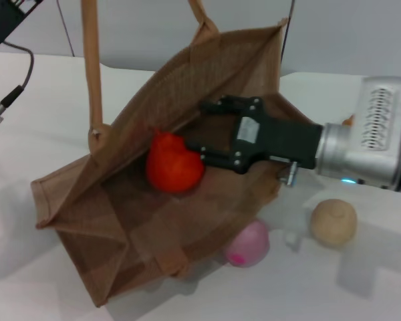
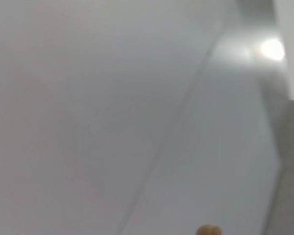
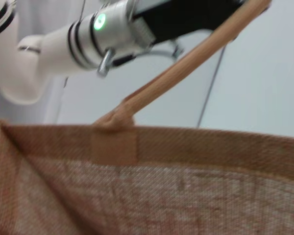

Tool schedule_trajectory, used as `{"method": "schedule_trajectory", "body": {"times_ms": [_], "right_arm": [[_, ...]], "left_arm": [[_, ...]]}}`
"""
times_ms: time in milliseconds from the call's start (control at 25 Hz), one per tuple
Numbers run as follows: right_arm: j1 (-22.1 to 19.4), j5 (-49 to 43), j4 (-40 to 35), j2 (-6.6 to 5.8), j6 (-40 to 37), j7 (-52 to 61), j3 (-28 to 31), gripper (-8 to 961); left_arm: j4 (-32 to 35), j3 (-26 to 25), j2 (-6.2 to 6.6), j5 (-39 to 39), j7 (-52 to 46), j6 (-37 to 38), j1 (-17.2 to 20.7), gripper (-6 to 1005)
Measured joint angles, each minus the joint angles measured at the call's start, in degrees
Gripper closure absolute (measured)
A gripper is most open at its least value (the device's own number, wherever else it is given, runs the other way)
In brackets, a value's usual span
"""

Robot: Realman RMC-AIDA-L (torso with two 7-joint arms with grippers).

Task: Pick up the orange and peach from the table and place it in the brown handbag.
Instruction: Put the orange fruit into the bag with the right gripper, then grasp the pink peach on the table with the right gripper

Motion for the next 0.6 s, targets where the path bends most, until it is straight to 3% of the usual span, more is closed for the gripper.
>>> {"method": "schedule_trajectory", "body": {"times_ms": [440, 600], "right_arm": [[-7.7, 0.0, -8.4, -0.27, -14.0, 0.4, 8.0, 288], [-9.8, 0.2, -10.5, -0.31, -14.6, 0.5, 12.1, 288]], "left_arm": [[-2.9, -5.7, 0.01, 0.0, 4.8, 6.4, 3.1, 884], [-2.9, -6.6, -0.07, 0.0, 5.7, 8.4, 3.6, 886]]}}
